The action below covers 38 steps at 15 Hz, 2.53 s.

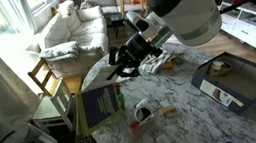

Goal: Put the yellow book in the clear container on the left

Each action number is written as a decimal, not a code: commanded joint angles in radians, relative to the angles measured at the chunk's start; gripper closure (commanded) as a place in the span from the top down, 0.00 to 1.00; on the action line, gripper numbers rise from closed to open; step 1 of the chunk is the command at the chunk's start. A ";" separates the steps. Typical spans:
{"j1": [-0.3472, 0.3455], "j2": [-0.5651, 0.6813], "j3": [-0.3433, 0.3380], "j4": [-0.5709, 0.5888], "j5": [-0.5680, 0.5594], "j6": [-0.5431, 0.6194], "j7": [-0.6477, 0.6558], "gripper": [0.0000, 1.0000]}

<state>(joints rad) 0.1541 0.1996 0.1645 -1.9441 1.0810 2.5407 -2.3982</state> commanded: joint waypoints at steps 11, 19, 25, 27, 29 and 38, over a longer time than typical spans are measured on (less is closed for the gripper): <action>-0.101 -0.064 -0.039 0.041 0.030 -0.407 -0.016 0.00; -0.106 -0.027 -0.057 0.072 0.047 -0.450 -0.067 0.00; -0.099 0.059 -0.047 0.095 0.126 -0.393 -0.202 0.00; -0.097 0.083 -0.046 0.107 0.147 -0.377 -0.224 0.00; -0.094 0.107 -0.044 0.115 0.179 -0.344 -0.245 0.00; -0.072 0.185 -0.041 0.156 0.432 -0.148 -0.319 0.00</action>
<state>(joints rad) 0.0605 0.3549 0.1248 -1.8421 1.4368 2.3323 -2.7197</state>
